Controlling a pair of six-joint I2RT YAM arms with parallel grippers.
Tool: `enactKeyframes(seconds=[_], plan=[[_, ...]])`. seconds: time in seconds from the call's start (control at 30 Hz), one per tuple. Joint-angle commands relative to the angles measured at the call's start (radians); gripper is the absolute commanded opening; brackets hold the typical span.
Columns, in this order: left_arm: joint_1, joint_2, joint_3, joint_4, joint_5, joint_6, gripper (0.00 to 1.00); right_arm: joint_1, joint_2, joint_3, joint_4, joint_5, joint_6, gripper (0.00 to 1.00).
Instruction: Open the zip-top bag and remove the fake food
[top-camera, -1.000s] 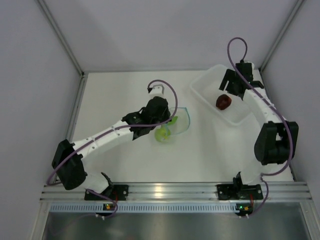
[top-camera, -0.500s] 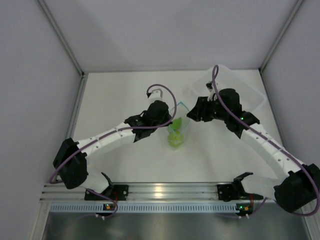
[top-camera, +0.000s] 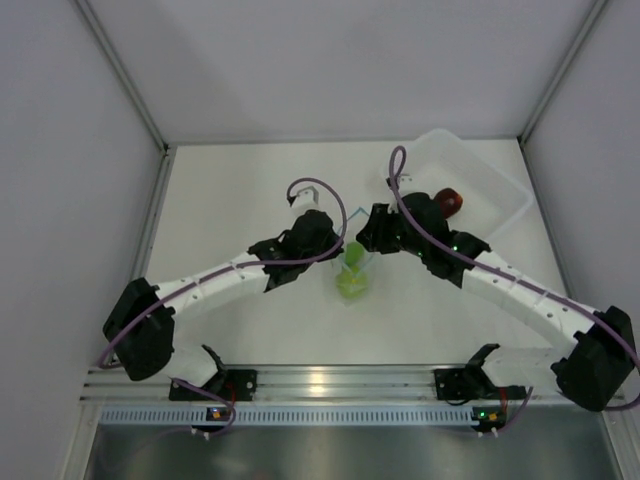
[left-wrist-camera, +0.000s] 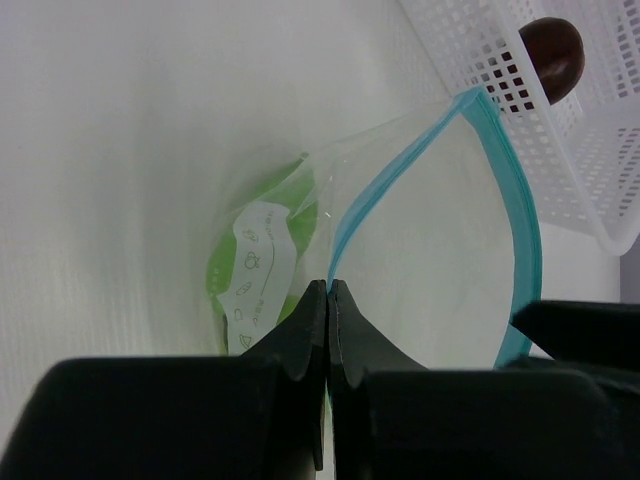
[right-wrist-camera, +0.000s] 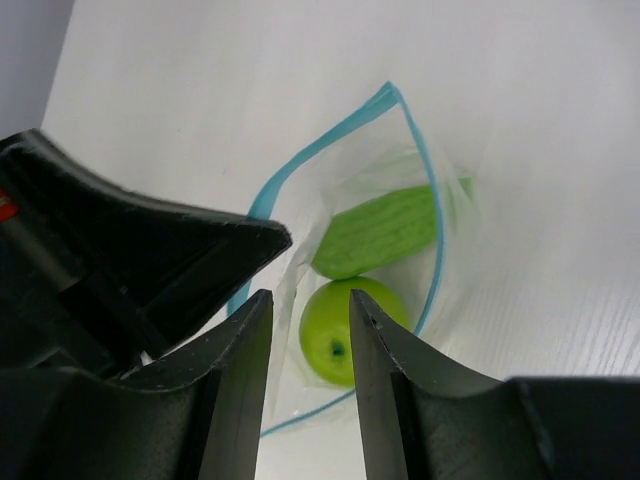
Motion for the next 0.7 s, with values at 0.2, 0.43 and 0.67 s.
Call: enactKeyframes(seconds=[0.2,0.43,0.67], plan=[[0.004,-0.076,-0.044,0.104,0.017,-0.059,0.0,0.081,0.185,0.06,0.048,0.199,0.09,0.37],[0.004,-0.081,-0.055,0.105,0.018,-0.074,0.0,0.098,0.277,0.033,0.165,0.213,0.241,0.47],[0.004,-0.11,-0.083,0.115,0.008,-0.074,0.0,0.107,0.415,0.013,0.239,0.225,0.354,0.49]])
